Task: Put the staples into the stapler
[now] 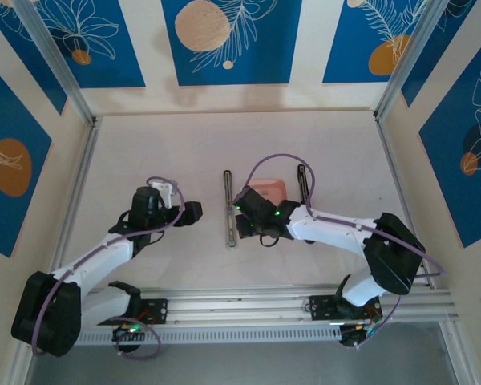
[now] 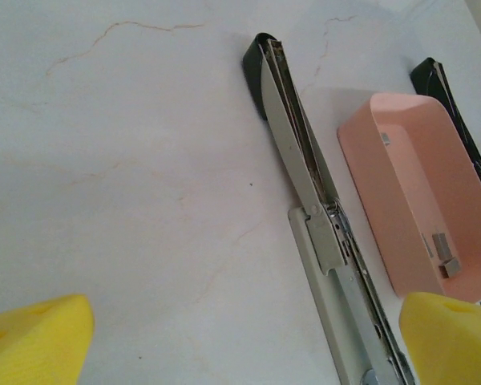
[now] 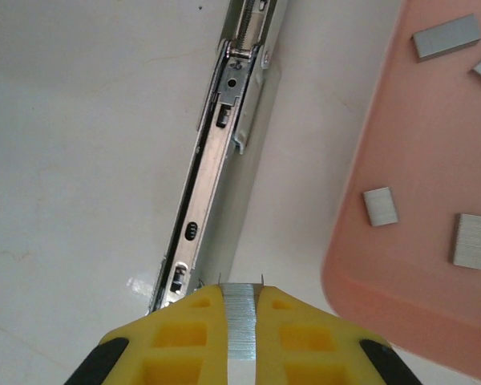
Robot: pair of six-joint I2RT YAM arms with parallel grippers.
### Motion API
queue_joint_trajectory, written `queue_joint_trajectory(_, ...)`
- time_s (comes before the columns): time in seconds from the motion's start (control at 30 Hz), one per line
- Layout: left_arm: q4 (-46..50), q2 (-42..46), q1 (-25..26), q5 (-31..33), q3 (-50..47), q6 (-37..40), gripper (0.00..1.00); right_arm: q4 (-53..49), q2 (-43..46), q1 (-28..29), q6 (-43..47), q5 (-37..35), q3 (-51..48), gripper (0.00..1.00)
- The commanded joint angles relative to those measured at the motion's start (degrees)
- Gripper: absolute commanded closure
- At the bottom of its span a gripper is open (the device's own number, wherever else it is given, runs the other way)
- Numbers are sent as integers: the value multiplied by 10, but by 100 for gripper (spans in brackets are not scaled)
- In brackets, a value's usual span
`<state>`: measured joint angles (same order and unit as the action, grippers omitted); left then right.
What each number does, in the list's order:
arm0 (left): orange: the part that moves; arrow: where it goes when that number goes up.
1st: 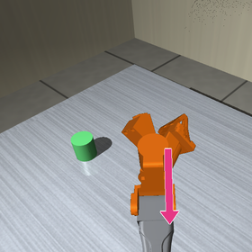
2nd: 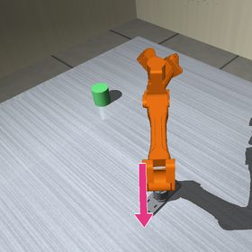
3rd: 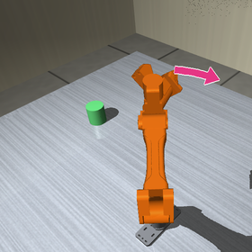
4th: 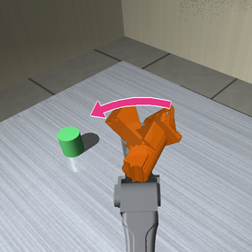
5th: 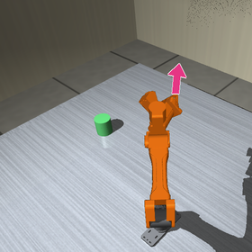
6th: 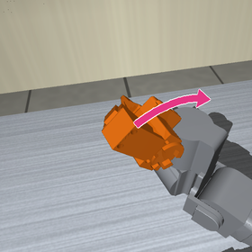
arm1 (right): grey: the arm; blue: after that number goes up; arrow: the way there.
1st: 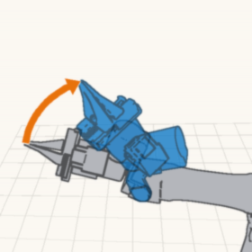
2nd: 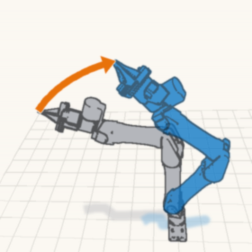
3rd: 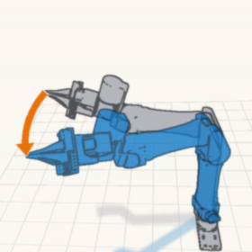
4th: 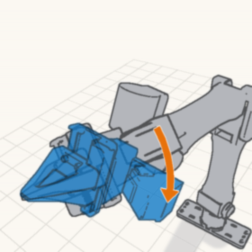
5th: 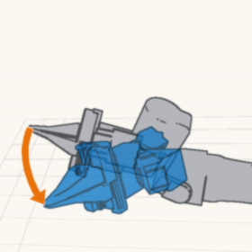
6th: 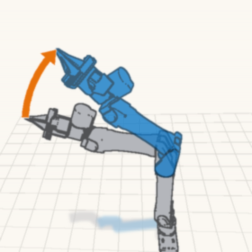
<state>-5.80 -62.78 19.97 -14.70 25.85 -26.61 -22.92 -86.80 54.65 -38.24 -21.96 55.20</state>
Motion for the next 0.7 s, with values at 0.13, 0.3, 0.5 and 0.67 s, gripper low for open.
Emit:
queue_joint_trajectory(0.13,-67,-37,3,-9,-12,19,3,2,-52,55,-31,-47,56,87)
queue_joint_trajectory(0.3,-73,-32,4,-9,-19,19,3,-6,-83,70,-55,-65,76,87)
queue_joint_trajectory(0.5,-64,2,4,16,-34,37,2,-7,-83,79,-72,-83,72,87)
queue_joint_trajectory(0.67,-69,16,3,13,-51,42,2,7,-75,86,-89,-90,54,87)
